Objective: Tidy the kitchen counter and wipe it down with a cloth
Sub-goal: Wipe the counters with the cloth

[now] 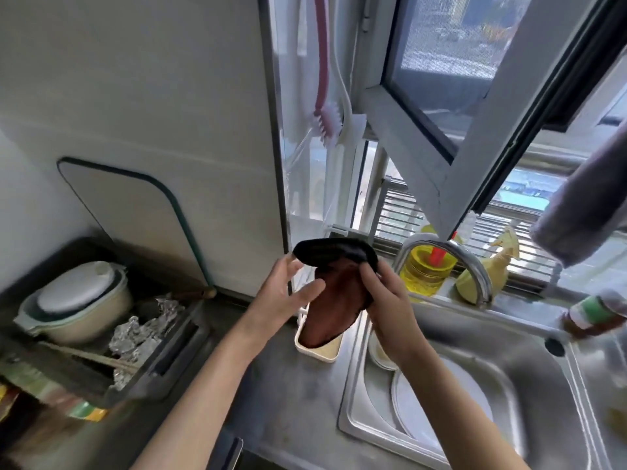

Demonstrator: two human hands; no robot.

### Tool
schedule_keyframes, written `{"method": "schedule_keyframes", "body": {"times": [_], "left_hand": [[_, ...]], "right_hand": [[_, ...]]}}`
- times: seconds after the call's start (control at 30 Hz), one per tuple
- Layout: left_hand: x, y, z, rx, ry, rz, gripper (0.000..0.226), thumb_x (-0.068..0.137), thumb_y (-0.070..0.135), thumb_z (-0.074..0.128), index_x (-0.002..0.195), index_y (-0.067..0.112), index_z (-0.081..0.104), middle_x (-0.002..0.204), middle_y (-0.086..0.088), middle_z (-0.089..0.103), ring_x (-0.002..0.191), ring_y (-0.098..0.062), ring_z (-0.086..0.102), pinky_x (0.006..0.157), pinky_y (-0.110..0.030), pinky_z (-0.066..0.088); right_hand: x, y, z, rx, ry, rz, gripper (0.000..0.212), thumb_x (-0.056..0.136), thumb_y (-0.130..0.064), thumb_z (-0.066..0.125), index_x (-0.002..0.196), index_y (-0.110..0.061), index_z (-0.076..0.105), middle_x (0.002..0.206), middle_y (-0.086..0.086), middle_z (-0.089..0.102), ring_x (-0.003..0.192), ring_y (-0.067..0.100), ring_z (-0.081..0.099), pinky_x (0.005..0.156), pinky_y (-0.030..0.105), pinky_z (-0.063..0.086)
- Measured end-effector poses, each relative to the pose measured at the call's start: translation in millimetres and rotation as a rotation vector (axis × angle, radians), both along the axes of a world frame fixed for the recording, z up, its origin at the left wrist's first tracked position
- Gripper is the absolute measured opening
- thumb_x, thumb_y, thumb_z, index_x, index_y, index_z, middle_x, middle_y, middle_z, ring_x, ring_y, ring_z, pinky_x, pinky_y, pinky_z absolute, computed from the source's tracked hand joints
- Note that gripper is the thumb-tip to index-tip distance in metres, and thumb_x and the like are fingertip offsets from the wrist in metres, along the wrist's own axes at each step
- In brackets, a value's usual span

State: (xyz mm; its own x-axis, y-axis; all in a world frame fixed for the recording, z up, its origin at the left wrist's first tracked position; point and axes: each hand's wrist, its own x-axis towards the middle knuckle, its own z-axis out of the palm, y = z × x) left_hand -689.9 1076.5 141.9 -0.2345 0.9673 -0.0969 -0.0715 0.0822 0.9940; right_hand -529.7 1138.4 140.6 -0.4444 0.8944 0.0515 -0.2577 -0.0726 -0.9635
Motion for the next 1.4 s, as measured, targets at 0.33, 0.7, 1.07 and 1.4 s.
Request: {"method": "schedule_keyframes", "body": {"times": [0.33, 0.7, 1.07, 1.4], "left_hand": [[68.1, 20.0, -23.9, -0.101, -0.256, 0.188, 0.014, 0.082, 0.011, 0.067, 0.094, 0.015, 0.062, 0.096, -0.011, 0.068, 0.091, -0.027, 0.063, 0.085, -0.038, 0.05], [163.5, 1.7, -47.7, -0.197, -0.257, -0.014, 0.005, 0.092, 0.014, 0.054, 0.093, 0.013, 0.058, 0.09, -0.007, 0.063, 0.082, -0.019, 0.06, 0.072, -0.028, 0.049], [315.8, -15.9, -100.2, -0.335, -0.162, -0.266, 0.029, 0.084, -0.004, 0.057, 0.103, 0.018, 0.051, 0.099, -0.011, 0.06, 0.079, -0.02, 0.057, 0.059, -0.03, 0.051], [503.9, -41.1, -142.1, -0.276, 0.089, -0.344, 0.044, 0.083, -0.01, 0.054, 0.09, 0.033, 0.061, 0.093, 0.007, 0.068, 0.094, -0.022, 0.061, 0.083, -0.05, 0.049]], "right_hand": [[68.3, -70.9, -29.4, -0.339, -0.272, -0.05, 0.015, 0.087, -0.016, 0.065, 0.101, -0.017, 0.063, 0.099, 0.003, 0.069, 0.084, 0.011, 0.066, 0.072, 0.021, 0.05], [189.0, -155.3, -52.5, -0.402, -0.404, -0.114, 0.027, 0.071, -0.012, 0.072, 0.097, -0.011, 0.063, 0.083, -0.003, 0.065, 0.078, 0.009, 0.06, 0.07, 0.022, 0.047], [341.7, -188.9, -119.3, -0.61, 0.003, -1.131, 0.012, 0.089, 0.001, 0.053, 0.095, -0.004, 0.062, 0.095, 0.015, 0.069, 0.083, 0.021, 0.064, 0.072, 0.029, 0.052], [530.7, -178.2, -145.3, -0.43, -0.786, -1.169, 0.019, 0.097, -0.014, 0.047, 0.113, -0.01, 0.056, 0.1, -0.003, 0.057, 0.095, 0.014, 0.052, 0.076, 0.014, 0.032]]}}
